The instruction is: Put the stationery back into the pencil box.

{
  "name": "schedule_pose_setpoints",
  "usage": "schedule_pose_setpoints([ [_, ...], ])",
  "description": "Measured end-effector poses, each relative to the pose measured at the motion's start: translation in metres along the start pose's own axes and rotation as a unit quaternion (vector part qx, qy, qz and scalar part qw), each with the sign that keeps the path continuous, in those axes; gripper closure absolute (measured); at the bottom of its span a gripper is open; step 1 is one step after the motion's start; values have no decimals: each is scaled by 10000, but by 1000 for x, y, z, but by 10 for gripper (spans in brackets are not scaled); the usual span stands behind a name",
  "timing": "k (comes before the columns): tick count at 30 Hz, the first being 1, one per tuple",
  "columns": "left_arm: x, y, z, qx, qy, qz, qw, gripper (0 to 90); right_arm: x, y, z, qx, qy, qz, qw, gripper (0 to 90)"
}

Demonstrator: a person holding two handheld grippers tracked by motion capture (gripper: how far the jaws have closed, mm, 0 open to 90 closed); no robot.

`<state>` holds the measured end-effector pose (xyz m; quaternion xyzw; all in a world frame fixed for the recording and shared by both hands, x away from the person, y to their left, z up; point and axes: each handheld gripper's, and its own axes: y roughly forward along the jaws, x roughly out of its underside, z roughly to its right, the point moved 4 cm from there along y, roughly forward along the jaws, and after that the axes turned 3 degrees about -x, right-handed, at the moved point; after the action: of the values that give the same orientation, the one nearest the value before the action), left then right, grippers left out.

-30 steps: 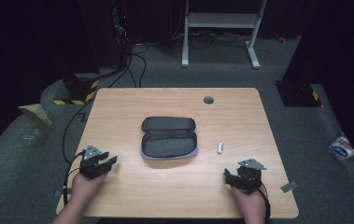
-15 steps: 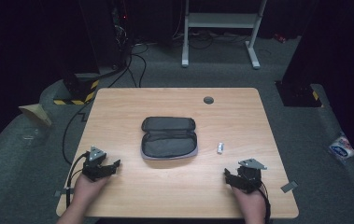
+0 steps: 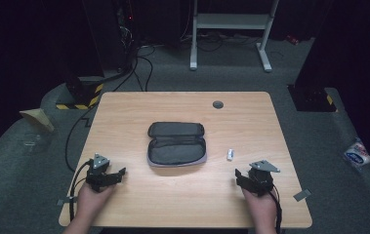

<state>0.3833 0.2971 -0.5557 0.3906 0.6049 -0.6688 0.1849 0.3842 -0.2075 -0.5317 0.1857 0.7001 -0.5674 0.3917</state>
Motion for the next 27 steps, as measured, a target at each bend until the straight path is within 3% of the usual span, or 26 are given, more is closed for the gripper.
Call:
schedule_pose_setpoints([
  [7,0,1,0,-45,-13,-6,10000,223,-11,3,0,46,-57,125,9999,330],
  [18,-1,1,1,-21,25,6,10000,232,-26,13,-11,-104,-129,196,9997,354],
  [27,-1,1,2,1,31,11,10000,240,-32,18,-11,-151,-10,280,9995,393],
])
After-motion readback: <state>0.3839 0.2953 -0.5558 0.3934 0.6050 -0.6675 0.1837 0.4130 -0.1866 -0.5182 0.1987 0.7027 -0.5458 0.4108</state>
